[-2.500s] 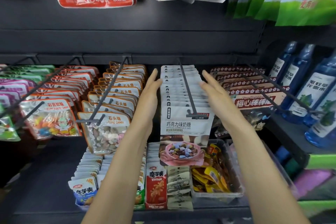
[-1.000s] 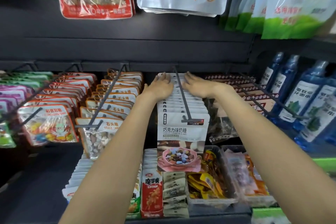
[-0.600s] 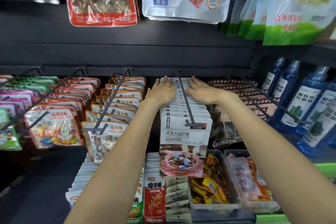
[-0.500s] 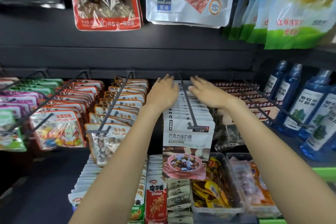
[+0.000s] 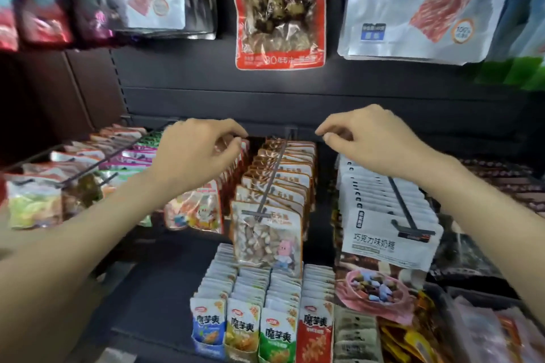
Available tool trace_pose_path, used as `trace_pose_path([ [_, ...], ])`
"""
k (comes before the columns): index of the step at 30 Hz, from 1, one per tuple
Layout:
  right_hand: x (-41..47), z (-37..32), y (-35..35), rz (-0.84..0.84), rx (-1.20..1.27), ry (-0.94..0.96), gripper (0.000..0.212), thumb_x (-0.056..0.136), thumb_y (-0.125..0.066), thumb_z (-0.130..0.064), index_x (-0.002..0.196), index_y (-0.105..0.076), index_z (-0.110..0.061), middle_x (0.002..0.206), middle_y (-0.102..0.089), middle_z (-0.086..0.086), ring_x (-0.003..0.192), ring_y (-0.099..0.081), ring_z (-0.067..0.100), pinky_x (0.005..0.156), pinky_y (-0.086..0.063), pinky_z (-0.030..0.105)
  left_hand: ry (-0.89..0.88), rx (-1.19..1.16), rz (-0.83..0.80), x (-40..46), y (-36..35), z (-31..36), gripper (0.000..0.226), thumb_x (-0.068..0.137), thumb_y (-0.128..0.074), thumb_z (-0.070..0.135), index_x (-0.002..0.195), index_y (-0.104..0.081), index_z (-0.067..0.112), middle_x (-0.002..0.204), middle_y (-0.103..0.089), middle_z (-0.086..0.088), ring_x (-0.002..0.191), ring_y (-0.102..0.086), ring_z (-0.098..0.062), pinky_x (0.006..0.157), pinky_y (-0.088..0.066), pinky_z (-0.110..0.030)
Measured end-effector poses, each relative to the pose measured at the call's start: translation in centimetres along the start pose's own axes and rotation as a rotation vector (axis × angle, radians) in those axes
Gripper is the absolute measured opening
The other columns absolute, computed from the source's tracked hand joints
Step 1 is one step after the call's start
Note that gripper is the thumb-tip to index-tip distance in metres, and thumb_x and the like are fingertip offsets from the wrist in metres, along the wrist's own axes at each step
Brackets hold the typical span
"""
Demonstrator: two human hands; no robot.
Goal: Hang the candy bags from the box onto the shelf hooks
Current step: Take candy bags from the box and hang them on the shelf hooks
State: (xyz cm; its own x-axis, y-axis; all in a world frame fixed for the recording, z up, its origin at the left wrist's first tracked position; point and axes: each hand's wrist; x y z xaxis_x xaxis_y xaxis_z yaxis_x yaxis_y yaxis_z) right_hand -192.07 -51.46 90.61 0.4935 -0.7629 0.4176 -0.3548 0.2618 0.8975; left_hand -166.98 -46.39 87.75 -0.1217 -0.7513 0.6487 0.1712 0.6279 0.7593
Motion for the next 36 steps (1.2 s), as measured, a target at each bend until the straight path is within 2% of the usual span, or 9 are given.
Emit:
trace_pose_path([
  [3,2.4,-0.8,-1.4,-0.127,-0.136,0.016,0.035,0.099,-0.048,-0.033,0.132,-0.056,-0.028,0.122,-0.065,-0.003,0.107,-0.061,0.019,0.087,-0.052,0.038,-0.052,-0.018,-0.175,2.4,-2.5,-3.9,0.041,0.081,-0.042,0.041,0.11,-0.068,0.026,0.102,-0.071,0.005,0.095,-0.066,-0.023,0.075,-0.047,-0.032],
  [7,5.9,-0.5,-3.9,-0.348,-0.307,0.008,0.05,0.102,-0.039,-0.037,0.149,-0.033,-0.023,0.151,-0.038,0.0,0.133,-0.043,0.024,0.101,-0.041,0.04,-0.228,-0.043,-0.393,6.6,-5.9,-5.9,0.048,0.087,-0.043,0.041,0.127,-0.06,0.02,0.124,-0.062,-0.002,0.117,-0.055,-0.023,0.1,-0.041,-0.034],
  [12,9.1,-0.6,-6.4,-0.492,-0.335,-0.144,0.047,0.105,-0.029,-0.029,0.149,-0.032,-0.013,0.154,-0.034,0.005,0.137,-0.036,0.025,0.108,-0.036,0.04,-0.404,0.02,-0.509,10.1,-10.5,-6.5,0.045,0.101,-0.041,0.036,0.142,-0.043,0.017,0.144,-0.046,-0.005,0.131,-0.043,-0.024,0.106,-0.034,-0.031],
  [15,10.3,-0.6,-7.5,-0.513,-0.319,-0.256,0.05,0.106,-0.025,-0.027,0.153,-0.019,-0.009,0.16,-0.021,0.006,0.145,-0.025,0.024,0.115,-0.027,0.036,-0.514,0.035,-0.593,11.2,-13.0,-7.2,0.051,0.102,-0.032,0.04,0.149,-0.03,0.018,0.154,-0.033,-0.004,0.14,-0.031,-0.024,0.113,-0.026,-0.032],
  [18,10.9,-0.5,-8.8,-0.545,-0.279,-0.383,0.052,0.107,-0.022,-0.025,0.154,-0.009,-0.007,0.163,-0.006,0.007,0.149,-0.01,0.02,0.118,-0.014,0.028,-0.575,0.006,-0.588,11.8,-14.1,-8.2,0.054,0.103,-0.027,0.041,0.151,-0.024,0.017,0.158,-0.025,-0.003,0.143,-0.022,-0.022,0.115,-0.02,-0.029],
  [21,11.0,-0.6,-10.1,-0.565,-0.207,-0.453,0.054,0.107,-0.022,-0.028,0.154,-0.005,-0.008,0.163,0.002,0.008,0.15,-0.003,0.022,0.119,-0.007,0.029,-0.601,-0.029,-0.596,12.0,-14.3,-8.4,0.056,0.102,-0.027,0.045,0.151,-0.022,0.019,0.158,-0.024,-0.001,0.143,-0.022,-0.022,0.115,-0.022,-0.03],
  [25,10.6,-0.9,-11.3,-0.583,-0.174,-0.524,0.067,0.103,-0.02,-0.049,0.154,0.007,-0.015,0.161,0.018,0.001,0.15,0.006,0.019,0.121,-0.003,0.033,-0.597,-0.053,-0.697,12.0,-14.6,-8.2,0.059,0.102,-0.023,0.048,0.153,-0.017,0.019,0.16,-0.017,-0.002,0.145,-0.019,-0.023,0.117,-0.016,-0.029],
  [32,10.0,-1.0,-12.2,-0.554,-0.06,-0.627,0.075,0.098,-0.02,-0.06,0.155,0.008,-0.019,0.158,0.027,0.003,0.15,0.005,0.024,0.121,-0.006,0.042,-0.592,-0.004,-0.824,11.4,-14.5,-8.2,0.065,0.1,-0.013,0.055,0.153,0.009,0.025,0.162,0.007,0.003,0.149,0.001,-0.017,0.12,-0.004,-0.039],
  [36,10.2,-1.2,-12.5,-0.488,0.025,-0.694,0.066,0.103,-0.02,-0.049,0.155,0.003,-0.016,0.16,0.021,0.009,0.149,0.005,0.029,0.121,-0.004,0.043,-0.584,0.031,-0.865,11.1,-14.0,-8.1,0.064,0.1,-0.012,0.055,0.152,0.014,0.026,0.16,0.018,0.007,0.147,0.011,-0.012,0.12,0.006,-0.043],
])
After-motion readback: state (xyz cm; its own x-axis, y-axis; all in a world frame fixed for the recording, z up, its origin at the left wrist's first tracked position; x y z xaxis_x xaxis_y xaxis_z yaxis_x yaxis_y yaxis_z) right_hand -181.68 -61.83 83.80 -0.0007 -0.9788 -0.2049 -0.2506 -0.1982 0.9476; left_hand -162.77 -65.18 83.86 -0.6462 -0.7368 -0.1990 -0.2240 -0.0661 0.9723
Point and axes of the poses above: each hand's wrist, its own x-axis towards the middle knuckle, its own y-axis out of the back of the hand, z = x × y
